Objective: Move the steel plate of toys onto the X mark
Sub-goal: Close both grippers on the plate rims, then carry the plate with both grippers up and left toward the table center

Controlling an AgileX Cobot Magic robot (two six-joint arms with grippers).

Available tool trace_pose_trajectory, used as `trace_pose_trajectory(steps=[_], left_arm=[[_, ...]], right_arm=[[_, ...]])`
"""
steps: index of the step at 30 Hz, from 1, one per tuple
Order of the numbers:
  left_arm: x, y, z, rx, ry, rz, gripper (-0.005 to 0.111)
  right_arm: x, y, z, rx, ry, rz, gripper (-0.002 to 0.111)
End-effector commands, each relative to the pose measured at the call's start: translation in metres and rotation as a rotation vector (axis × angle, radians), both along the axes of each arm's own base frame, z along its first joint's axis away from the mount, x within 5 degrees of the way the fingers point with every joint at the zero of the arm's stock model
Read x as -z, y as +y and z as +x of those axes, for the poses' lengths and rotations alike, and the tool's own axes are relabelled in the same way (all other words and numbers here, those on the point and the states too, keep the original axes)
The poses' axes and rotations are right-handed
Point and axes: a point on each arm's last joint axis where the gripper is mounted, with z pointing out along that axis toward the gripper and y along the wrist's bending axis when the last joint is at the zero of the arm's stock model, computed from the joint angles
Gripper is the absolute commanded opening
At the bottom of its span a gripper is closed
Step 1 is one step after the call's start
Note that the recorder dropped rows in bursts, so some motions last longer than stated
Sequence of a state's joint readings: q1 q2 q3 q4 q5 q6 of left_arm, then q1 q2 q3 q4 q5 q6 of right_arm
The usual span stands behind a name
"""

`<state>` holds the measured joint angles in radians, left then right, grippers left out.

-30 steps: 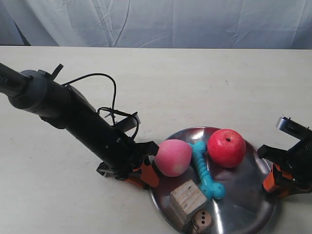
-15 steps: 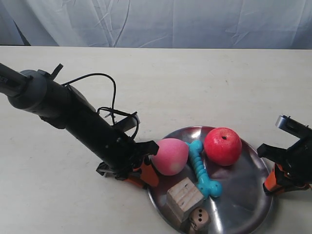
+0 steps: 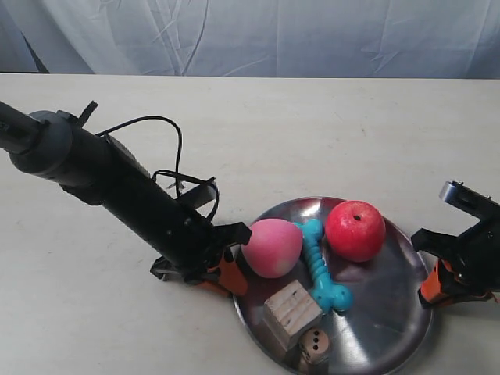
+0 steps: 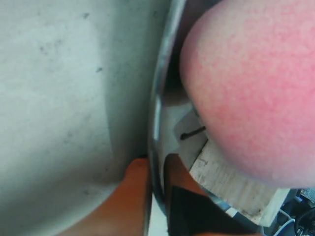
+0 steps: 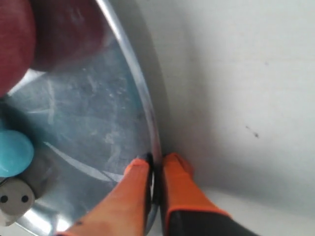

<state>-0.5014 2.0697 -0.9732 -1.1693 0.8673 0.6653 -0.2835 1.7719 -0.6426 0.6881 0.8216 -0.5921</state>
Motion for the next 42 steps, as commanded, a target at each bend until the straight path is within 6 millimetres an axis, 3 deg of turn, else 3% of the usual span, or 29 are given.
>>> trace_pose_trajectory(steps=[1,10,19,32,42], left_arm=[[0.007,0.002,0.001,0.025,-0.067,0.053,0.0],[-0.014,0.004,0.002,-0.009,-0.088,0.068,0.0],[-0.018,0.003,-0.001,-0.02,-0.038,0.055,0.0],[-0.057,-0.013,0.027,-0.005,-0.12,0.016,0.0],[-0.067,-0.003,0.039,0.008,-0.107,0.051,0.0]], right_arm=[[-0.002,0.007,0.0,0.029,0.021,0.078,-0.001],[-0.006,0.011,0.001,0.052,0.034,0.134,-0.001],[-0.01,0.016,0.004,0.102,0.034,0.207,-0.001],[-0.028,0.017,0.027,0.136,-0.032,0.29,-0.001],[-0.024,0.048,0.049,0.065,0.0,0.349,-0.001]])
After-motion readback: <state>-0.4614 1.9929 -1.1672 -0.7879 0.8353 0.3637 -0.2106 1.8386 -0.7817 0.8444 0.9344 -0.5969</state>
